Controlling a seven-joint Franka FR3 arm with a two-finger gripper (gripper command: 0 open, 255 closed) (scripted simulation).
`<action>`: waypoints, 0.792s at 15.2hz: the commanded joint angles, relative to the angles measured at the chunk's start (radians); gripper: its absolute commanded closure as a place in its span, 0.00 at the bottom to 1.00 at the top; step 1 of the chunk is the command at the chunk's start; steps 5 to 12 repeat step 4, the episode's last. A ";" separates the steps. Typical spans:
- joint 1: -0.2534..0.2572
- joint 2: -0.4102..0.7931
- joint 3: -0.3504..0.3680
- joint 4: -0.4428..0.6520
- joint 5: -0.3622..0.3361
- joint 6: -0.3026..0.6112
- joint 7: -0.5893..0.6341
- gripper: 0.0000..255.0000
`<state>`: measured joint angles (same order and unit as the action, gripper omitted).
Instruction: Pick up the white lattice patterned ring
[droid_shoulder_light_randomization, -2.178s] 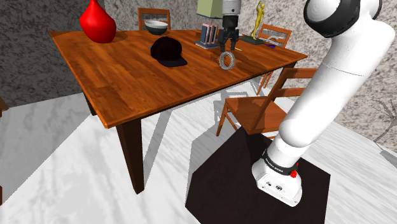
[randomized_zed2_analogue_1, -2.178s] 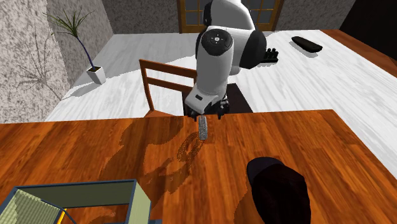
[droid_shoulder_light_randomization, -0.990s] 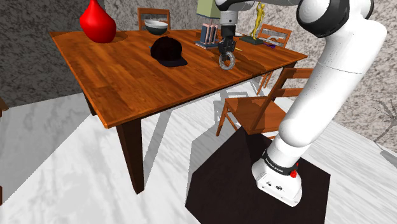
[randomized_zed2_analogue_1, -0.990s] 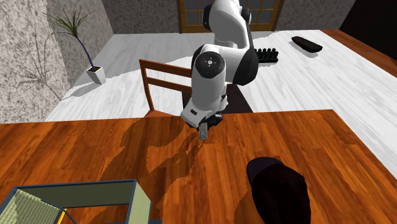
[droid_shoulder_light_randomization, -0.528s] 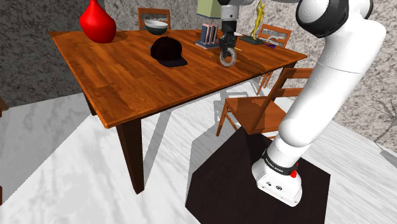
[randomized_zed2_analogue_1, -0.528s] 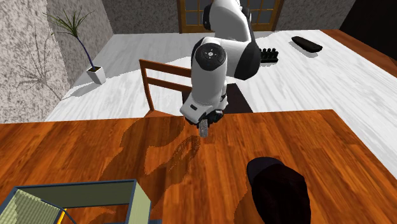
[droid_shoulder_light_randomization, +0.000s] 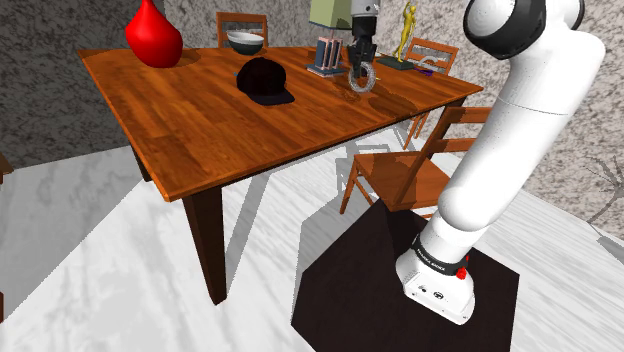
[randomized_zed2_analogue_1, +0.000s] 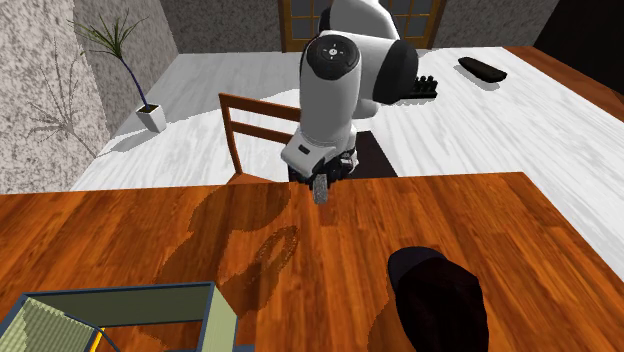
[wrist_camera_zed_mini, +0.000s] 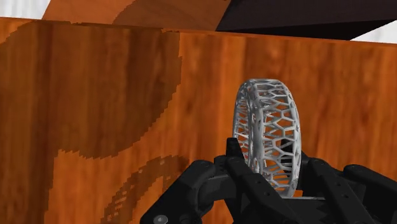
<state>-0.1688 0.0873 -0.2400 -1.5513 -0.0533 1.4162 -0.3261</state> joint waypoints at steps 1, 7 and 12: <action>-0.001 0.010 -0.001 0.039 0.002 -0.029 -0.003 1.00; -0.002 0.014 -0.001 0.059 0.002 -0.046 -0.005 1.00; -0.002 0.014 -0.001 0.059 0.002 -0.046 -0.005 1.00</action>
